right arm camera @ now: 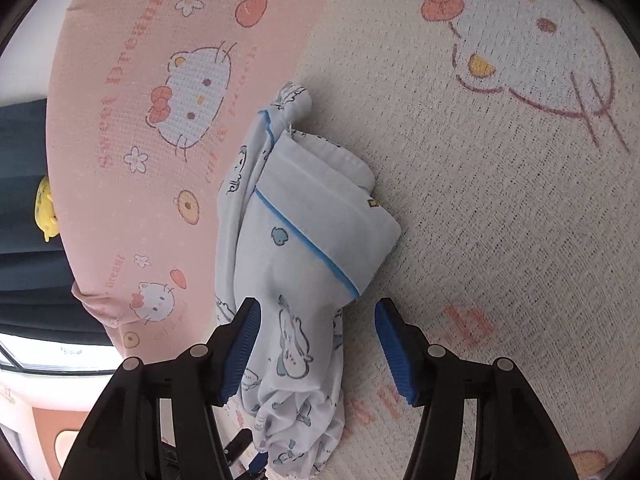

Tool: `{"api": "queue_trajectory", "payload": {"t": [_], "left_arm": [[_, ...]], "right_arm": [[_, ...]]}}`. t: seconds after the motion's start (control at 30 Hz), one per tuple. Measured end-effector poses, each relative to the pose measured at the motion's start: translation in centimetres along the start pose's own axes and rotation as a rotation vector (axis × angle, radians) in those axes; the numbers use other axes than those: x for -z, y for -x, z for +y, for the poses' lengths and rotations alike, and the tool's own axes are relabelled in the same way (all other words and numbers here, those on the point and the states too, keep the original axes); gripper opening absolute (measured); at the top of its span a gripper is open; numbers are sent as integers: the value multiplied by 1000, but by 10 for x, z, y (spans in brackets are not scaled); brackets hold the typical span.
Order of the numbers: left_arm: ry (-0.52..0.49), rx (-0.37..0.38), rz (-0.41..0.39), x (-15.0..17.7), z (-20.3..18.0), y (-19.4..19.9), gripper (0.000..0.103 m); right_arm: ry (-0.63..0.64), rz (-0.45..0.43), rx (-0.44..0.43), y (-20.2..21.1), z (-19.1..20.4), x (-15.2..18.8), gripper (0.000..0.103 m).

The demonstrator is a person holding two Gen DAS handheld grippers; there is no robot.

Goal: Fold clothes

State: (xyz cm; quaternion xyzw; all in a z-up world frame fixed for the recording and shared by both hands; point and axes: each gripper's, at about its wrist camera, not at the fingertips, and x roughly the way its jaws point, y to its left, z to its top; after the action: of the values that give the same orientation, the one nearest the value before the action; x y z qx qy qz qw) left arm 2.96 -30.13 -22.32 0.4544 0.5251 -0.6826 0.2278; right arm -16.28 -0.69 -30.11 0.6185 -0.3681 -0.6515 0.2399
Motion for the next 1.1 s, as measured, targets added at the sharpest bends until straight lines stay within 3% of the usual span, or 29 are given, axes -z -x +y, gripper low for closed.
{"api": "queue_trajectory", "payload": {"t": [0.2,0.23,0.27,0.33,0.43,0.53,0.67,0.83,1.0,1.1], "left_arm": [[-90,-29,-40,2,-23,-9,55],[-118,-39,-41,3,-27,-11,53],[-145,-47,-42,4,-31,-12,45],[-202,-69,-39,6,-39,-15,26],[-287,-111,-56,10,-51,-16,19],[-385,-151,-96,12,-64,-10,18],[-481,-173,-141,7,-71,5,18],[-529,-167,-210,-3,-74,28,18],[-591,-173,-239,-7,-81,38,18],[-680,-205,-267,-1,-92,40,18]], "right_arm": [[37,-14,17,-8,9,-5,59],[55,-21,30,-9,12,-5,58],[80,-32,49,-10,16,-6,58],[129,-48,95,-11,22,-6,43],[216,-55,172,-13,30,-4,23],[299,-88,225,-5,43,2,12],[428,-108,333,5,60,11,9],[518,-119,428,15,69,25,8],[522,-115,445,28,70,33,8],[500,-96,445,35,65,38,8]]}}
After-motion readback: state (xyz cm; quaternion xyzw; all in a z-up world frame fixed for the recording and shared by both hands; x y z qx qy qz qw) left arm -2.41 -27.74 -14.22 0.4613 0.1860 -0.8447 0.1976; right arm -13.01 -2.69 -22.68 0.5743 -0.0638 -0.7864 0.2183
